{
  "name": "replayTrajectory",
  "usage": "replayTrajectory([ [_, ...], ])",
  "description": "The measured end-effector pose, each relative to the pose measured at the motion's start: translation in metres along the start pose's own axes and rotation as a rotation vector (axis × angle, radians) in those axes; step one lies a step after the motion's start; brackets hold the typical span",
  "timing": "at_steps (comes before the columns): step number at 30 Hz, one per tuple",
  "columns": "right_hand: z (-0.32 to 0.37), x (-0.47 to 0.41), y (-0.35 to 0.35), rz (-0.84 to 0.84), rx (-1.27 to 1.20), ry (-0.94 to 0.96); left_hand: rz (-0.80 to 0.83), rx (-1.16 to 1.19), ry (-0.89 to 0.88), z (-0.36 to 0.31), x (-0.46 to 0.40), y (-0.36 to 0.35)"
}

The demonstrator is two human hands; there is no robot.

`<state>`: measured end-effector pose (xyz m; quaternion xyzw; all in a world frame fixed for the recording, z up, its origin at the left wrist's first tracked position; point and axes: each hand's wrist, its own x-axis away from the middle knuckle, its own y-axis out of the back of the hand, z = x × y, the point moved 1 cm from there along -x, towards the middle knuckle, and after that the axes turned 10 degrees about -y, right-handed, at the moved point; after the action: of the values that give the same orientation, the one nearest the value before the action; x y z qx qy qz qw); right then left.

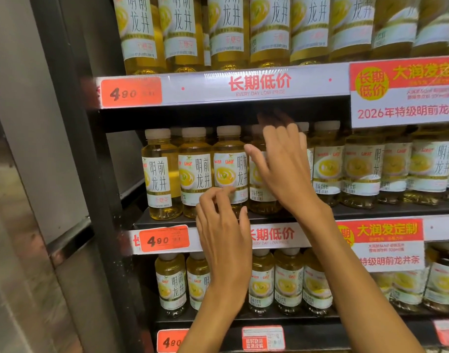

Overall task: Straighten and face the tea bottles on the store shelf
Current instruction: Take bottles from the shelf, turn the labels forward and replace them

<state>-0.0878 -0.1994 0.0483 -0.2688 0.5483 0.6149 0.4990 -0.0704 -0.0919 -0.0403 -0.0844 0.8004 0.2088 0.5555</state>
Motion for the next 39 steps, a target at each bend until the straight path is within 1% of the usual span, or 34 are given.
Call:
replayTrajectory([
  [2,-0.001,0.002,0.003,-0.007,-0.077,0.015,-0.002,0.06,-0.029,-0.002,0.004,-0.001],
  [7,-0.004,0.019,0.02,-0.053,-0.514,0.044,0.085,0.199,-0.041,-0.006,0.014,-0.005],
  [8,-0.006,0.023,0.023,-0.045,-0.624,0.026,0.097,0.214,-0.04,-0.006,0.015,-0.006],
  [10,-0.01,0.028,0.029,0.012,-0.842,-0.069,0.126,0.239,-0.041,-0.007,0.016,-0.006],
  [12,-0.012,0.03,0.033,0.104,-0.946,-0.169,0.153,0.264,-0.044,-0.008,0.016,-0.007],
  [14,-0.013,0.033,0.036,0.182,-0.995,-0.209,0.171,0.292,-0.045,-0.009,0.016,-0.007],
  [18,-0.013,0.041,0.046,0.14,-1.218,-0.276,0.199,0.365,-0.073,-0.011,0.014,-0.002],
  [21,-0.014,0.048,0.058,0.164,-1.451,-0.373,0.285,0.501,-0.053,-0.01,0.015,0.008],
  [23,-0.013,0.054,0.065,0.22,-1.515,-0.405,0.381,0.676,0.007,-0.012,0.018,0.018],
  [26,-0.011,0.065,0.068,0.294,-1.481,-0.477,0.472,0.931,0.162,-0.013,0.032,0.031],
  [32,-0.016,0.093,0.051,0.491,-1.522,-0.643,0.578,1.071,0.393,-0.005,0.068,0.05],
  [34,-0.017,0.104,0.044,0.546,-1.568,-0.693,0.641,1.111,0.457,-0.002,0.08,0.057],
  [37,-0.016,0.121,0.033,0.573,-1.637,-0.767,0.752,1.194,0.602,-0.003,0.104,0.065],
  [39,-0.016,0.131,0.028,0.583,-1.635,-0.783,0.771,1.226,0.719,-0.007,0.116,0.065],
])
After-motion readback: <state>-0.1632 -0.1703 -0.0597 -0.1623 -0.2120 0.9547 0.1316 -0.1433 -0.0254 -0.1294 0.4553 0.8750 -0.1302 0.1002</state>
